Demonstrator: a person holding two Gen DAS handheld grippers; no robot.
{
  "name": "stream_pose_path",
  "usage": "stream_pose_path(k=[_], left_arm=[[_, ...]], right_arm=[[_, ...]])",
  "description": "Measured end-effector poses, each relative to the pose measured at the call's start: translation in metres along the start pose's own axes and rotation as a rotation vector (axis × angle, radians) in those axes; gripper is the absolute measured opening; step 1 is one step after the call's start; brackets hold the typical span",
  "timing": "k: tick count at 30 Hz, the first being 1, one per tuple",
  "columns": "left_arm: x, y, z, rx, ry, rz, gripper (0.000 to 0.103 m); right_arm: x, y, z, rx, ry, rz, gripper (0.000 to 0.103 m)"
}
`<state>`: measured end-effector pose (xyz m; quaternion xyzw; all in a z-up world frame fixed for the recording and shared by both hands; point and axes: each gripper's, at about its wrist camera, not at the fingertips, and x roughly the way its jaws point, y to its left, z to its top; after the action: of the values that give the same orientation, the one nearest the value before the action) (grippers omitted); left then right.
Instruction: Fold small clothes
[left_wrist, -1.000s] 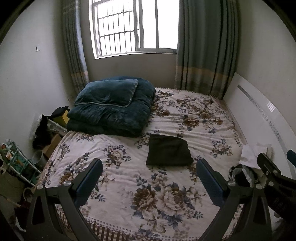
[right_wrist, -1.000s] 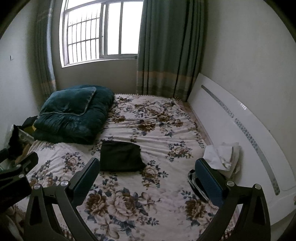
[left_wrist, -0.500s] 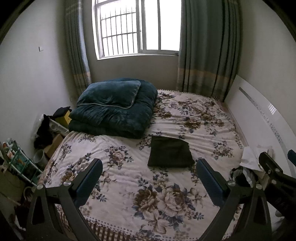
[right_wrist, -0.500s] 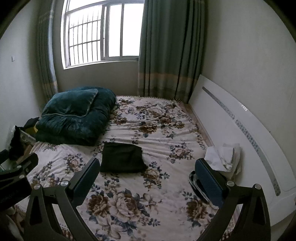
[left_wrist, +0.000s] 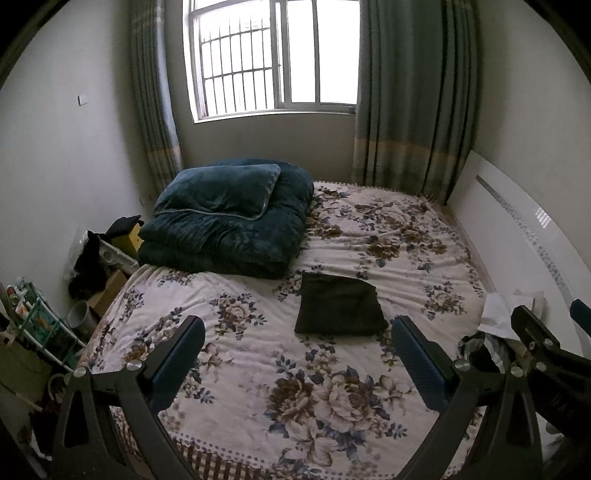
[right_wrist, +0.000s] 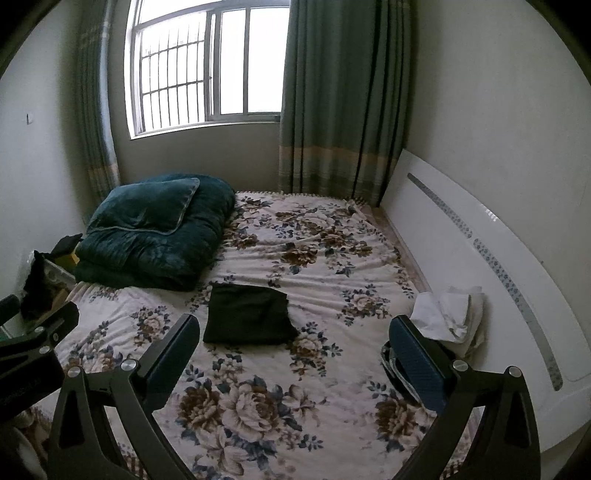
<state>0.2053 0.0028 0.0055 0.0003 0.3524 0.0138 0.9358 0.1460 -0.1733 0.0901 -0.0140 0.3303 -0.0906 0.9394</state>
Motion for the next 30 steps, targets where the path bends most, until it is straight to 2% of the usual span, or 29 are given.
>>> stream_pose_path(k=[30], left_arm=[[-0.0031, -0.0027, 0.0005, 0.001, -0.006, 0.003, 0.103]], right_arm=[[-0.0028, 0.0006, -0.0033, 0.007, -0.003, -0.007, 0.103]])
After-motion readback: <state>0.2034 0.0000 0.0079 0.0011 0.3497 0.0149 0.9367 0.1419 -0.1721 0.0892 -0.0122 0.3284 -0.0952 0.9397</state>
